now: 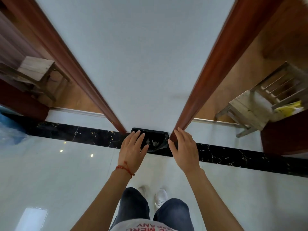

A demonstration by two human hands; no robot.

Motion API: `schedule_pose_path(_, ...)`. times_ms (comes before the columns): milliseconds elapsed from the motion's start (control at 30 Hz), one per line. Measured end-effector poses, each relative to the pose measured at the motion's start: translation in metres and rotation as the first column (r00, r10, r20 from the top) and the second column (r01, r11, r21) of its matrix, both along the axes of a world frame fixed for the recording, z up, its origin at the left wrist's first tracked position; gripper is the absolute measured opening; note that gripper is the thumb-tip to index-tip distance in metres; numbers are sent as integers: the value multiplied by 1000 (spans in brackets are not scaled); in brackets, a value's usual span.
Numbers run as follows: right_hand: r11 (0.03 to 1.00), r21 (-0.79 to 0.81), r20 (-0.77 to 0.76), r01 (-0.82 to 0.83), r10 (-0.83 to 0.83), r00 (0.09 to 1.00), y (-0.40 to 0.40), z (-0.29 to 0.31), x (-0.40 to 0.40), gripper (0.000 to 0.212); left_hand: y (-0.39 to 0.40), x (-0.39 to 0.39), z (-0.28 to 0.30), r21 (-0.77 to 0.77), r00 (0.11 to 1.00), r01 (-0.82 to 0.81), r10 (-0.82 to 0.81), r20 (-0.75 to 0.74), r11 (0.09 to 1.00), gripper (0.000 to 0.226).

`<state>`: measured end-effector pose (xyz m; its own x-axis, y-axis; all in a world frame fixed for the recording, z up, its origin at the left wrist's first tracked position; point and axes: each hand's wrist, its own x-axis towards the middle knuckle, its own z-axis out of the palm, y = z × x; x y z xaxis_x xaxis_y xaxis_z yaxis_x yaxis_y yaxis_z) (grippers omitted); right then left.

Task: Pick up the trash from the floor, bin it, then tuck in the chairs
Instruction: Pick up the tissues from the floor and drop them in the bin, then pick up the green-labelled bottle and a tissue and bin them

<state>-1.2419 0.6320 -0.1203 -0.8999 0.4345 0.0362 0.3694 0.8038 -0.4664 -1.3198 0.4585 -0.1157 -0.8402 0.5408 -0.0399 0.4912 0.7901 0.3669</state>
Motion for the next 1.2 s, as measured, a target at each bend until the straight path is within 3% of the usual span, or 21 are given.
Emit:
schedule_pose_path(367,978,70,83,194,-200,976,27,29,54,52,49,-4,27,-69,965,263,-263,3,962,52)
schedule_pose_path(567,899,76,146,431,-437,887,27,35,75,66,82,-19,33,-117,838,545,-543,55,830,72)
schedule_pose_path(700,782,41,158,622,-620,768,10,35,93,67,101,-30,37,-161,705,705,-706,63,690,71)
schedule_pose_path(900,531,21,202,847,-832,517,-35,41,127,73,121,-25,30,-131,509,857,-859,61,499,65)
schedule_pose_path(1000,408,18,220,913,-892,394,-58,43,149,69,132,-2,30,-124,418,905,-905,80,407,63)
schedule_pose_path(1200,150,20,239,989,-961,141,-106,51,205,62,144,75,41,-146,154,980,-983,99,139,63)
